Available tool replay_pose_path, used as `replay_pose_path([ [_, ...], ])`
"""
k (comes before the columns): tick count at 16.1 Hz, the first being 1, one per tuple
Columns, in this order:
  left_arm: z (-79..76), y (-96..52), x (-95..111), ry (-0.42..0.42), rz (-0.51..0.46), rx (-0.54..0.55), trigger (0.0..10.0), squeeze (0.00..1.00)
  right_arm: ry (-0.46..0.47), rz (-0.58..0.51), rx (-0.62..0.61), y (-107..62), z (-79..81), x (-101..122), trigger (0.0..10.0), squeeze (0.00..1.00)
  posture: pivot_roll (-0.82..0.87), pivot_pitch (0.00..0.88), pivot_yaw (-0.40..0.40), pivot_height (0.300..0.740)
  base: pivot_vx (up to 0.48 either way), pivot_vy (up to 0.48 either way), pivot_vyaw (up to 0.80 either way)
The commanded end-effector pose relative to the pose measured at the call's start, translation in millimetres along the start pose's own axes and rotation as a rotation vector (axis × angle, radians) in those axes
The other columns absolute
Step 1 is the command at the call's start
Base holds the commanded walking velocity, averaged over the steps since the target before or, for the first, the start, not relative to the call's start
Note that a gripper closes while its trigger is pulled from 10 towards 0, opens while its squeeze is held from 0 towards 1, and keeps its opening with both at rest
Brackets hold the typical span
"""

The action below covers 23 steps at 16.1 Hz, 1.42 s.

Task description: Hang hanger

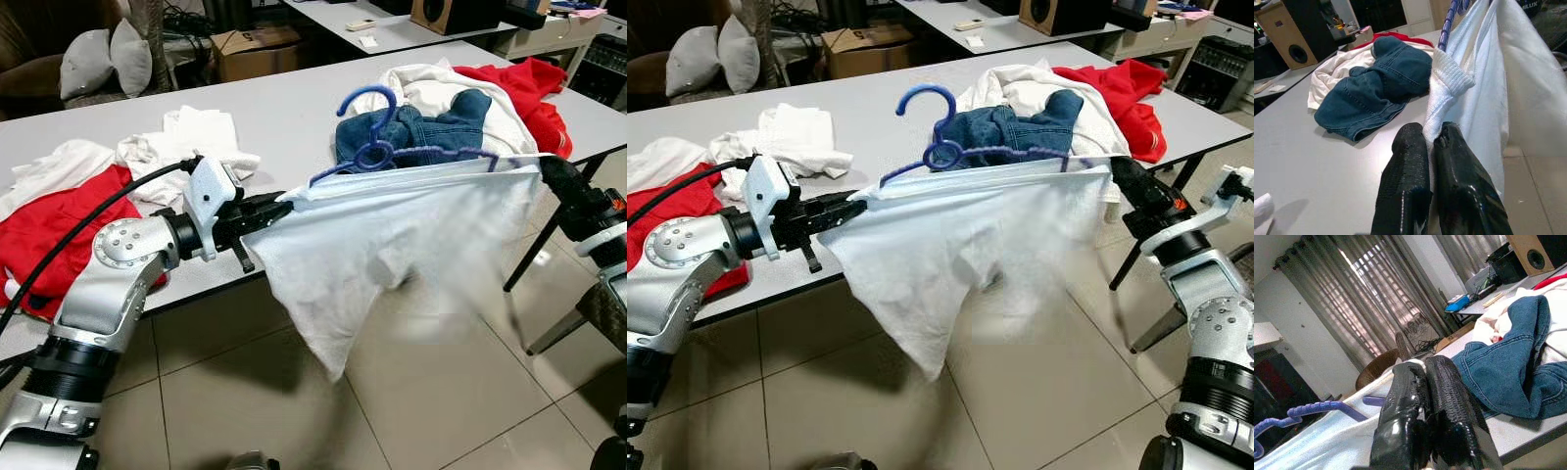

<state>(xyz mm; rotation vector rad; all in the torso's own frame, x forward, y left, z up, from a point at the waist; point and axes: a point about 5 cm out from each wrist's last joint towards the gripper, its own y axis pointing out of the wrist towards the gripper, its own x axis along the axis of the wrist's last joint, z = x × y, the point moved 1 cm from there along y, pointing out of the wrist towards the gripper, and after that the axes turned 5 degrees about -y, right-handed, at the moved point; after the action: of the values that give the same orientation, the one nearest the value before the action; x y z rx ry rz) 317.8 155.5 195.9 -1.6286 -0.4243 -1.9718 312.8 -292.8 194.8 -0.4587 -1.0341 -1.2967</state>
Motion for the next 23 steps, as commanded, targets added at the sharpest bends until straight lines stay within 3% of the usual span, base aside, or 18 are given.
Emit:
replay_pose_path([
  [1,24.0,-28.0,-13.7,-0.022,0.085,0.147,0.0,0.0,-0.074,-0.115,-0.081,-12.9,-10.5,34.7,0.0,0.0,-0.05,0.0,0.018,0.74,0.0,0.0,0.0],
  [15,23.5,-27.9,-16.7,-0.007,0.106,0.145,0.0,0.0,-0.074,-0.116,-0.081,-12.7,-10.4,35.1,0.0,0.0,-0.05,0.0,0.018,0.74,0.0,0.0,0.0],
  [16,7.4,-14.0,-36.9,0.126,0.318,0.071,0.0,0.0,-0.143,0.051,0.006,7.1,18.0,-3.7,0.0,0.0,-0.06,0.0,0.034,0.74,0.0,0.0,0.0],
  [17,-1.1,-9.6,-46.3,0.182,0.4,0.031,0.0,0.0,-0.175,0.138,0.058,13.5,33.8,-26.4,0.0,0.0,-0.06,0.0,0.034,0.74,0.0,0.0,0.0],
  [23,-8.8,-12.5,-57.7,0.175,0.432,0.025,0.0,0.0,-0.229,0.25,0.061,7.7,38.9,-54.9,0.0,0.0,-0.05,0.0,0.027,0.74,0.0,0.0,0.0],
])
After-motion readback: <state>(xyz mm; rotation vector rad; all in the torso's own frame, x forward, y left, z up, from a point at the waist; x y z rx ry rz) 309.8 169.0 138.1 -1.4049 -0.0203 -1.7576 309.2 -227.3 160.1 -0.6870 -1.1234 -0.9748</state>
